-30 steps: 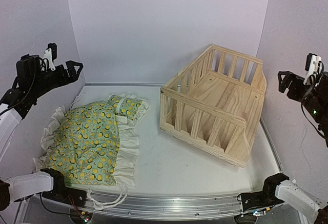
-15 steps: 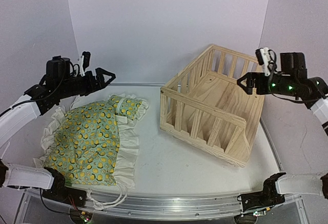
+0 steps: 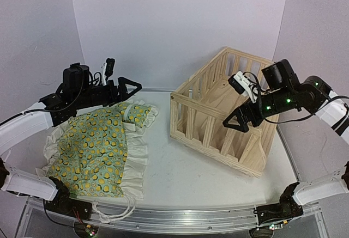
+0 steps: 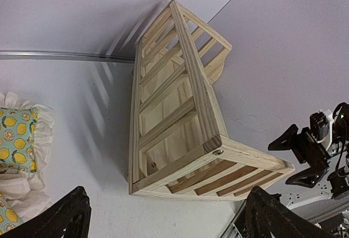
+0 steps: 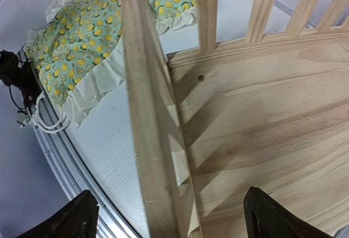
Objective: Set up the pet bed
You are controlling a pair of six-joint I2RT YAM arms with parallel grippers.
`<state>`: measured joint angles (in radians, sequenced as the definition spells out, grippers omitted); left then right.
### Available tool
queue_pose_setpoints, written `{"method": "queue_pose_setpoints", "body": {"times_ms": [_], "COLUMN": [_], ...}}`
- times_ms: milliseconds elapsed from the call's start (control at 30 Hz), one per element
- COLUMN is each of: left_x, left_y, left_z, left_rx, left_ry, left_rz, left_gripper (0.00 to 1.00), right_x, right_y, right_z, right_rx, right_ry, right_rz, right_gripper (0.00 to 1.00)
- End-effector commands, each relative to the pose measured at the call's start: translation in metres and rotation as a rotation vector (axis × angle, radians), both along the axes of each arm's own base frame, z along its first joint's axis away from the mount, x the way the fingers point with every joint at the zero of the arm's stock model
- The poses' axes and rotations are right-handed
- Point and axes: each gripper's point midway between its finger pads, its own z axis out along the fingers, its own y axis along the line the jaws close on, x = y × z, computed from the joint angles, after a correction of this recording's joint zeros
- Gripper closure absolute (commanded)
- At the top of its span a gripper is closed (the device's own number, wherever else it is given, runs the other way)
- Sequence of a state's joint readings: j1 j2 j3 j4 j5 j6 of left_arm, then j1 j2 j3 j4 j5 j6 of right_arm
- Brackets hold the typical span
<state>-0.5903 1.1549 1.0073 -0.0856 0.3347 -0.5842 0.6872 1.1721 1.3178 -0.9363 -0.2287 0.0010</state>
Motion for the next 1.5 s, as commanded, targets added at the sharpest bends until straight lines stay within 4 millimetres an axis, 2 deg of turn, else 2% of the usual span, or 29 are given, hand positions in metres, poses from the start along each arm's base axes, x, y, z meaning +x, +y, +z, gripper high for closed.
{"method": "queue_pose_setpoints", "body": {"times_ms": [0, 67, 167, 267, 333, 467, 567, 600, 767, 800, 867, 933, 967, 1000, 1067, 1133, 1200, 1267, 1333, 1400, 1467], "left_x": [-0.002, 0.000, 0.001, 0.002, 0.004, 0.008, 0.010, 0.010, 0.012, 0.012, 0.011, 0.009, 0.008, 0.005, 0.001, -0.002, -0.001, 0.003, 0.010, 0.021, 0.032], "left_y": [-0.004, -0.004, -0.004, -0.001, 0.001, 0.008, 0.014, 0.018, 0.043, 0.048, 0.055, 0.056, 0.057, 0.057, 0.058, 0.058, 0.055, 0.052, 0.048, 0.038, 0.025], "left_z": [0.022, 0.022, 0.024, 0.025, 0.022, 0.014, 0.010, 0.010, 0.011, 0.010, 0.008, 0.007, 0.007, 0.006, 0.003, -0.001, -0.001, 0.002, 0.010, 0.017, 0.021], "left_rx": [-0.064, -0.065, -0.066, -0.062, -0.043, -0.007, 0.016, 0.024, 0.033, 0.029, 0.022, 0.015, 0.012, 0.009, 0.004, 0.000, 0.001, 0.010, 0.010, 0.012, 0.022], "left_ry": [-0.067, -0.068, -0.076, -0.082, -0.070, -0.051, -0.040, -0.036, -0.022, -0.019, -0.006, 0.010, 0.017, 0.024, 0.034, 0.046, 0.053, 0.054, 0.047, 0.048, 0.053], "left_rz": [-0.012, -0.009, -0.002, 0.013, 0.032, 0.077, 0.111, 0.126, 0.260, 0.287, 0.320, 0.325, 0.324, 0.317, 0.310, 0.307, 0.295, 0.291, 0.292, 0.279, 0.251], "left_gripper": [0.01, 0.01, 0.01, 0.01, 0.01, 0.01, 0.01, 0.01, 0.01, 0.01, 0.01, 0.01, 0.01, 0.01, 0.01, 0.01, 0.01, 0.01, 0.01, 0.01, 0.01], "right_x": [-0.024, -0.023, -0.018, -0.014, -0.013, -0.012, -0.001, 0.007, 0.045, 0.055, 0.078, 0.109, 0.124, 0.135, 0.151, 0.155, 0.140, 0.119, 0.112, 0.119, 0.136], "right_y": [0.010, 0.011, 0.012, 0.014, 0.021, 0.047, 0.070, 0.080, 0.154, 0.170, 0.200, 0.214, 0.224, 0.227, 0.225, 0.219, 0.213, 0.195, 0.158, 0.103, 0.039], "right_z": [0.012, 0.014, 0.018, 0.016, 0.014, 0.007, 0.009, 0.014, 0.066, 0.084, 0.102, 0.115, 0.114, 0.124, 0.143, 0.158, 0.176, 0.196, 0.206, 0.211, 0.204], "right_rx": [0.018, 0.000, -0.035, -0.070, -0.082, -0.112, -0.132, -0.122, 0.167, 0.270, 0.364, 0.400, 0.406, 0.436, 0.499, 0.547, 0.549, 0.508, 0.423, 0.323, 0.226], "right_ry": [0.001, -0.011, -0.036, -0.048, -0.043, -0.037, -0.089, -0.111, -0.091, -0.064, -0.096, -0.173, -0.195, -0.210, -0.218, -0.200, -0.222, -0.306, -0.410, -0.487, -0.499], "right_rz": [0.101, 0.088, 0.049, 0.015, 0.012, 0.026, -0.028, -0.071, -0.340, -0.404, -0.454, -0.532, -0.539, -0.536, -0.529, -0.468, -0.338, -0.245, -0.268, -0.353, -0.458], "right_gripper": [0.09, 0.15, 0.34, 0.48, 0.53, 0.67, 0.89, 0.93, 0.95, 0.95, 0.88, 0.79, 0.76, 0.72, 0.66, 0.51, 0.33, 0.18, 0.03, 0.02, 0.02]}}
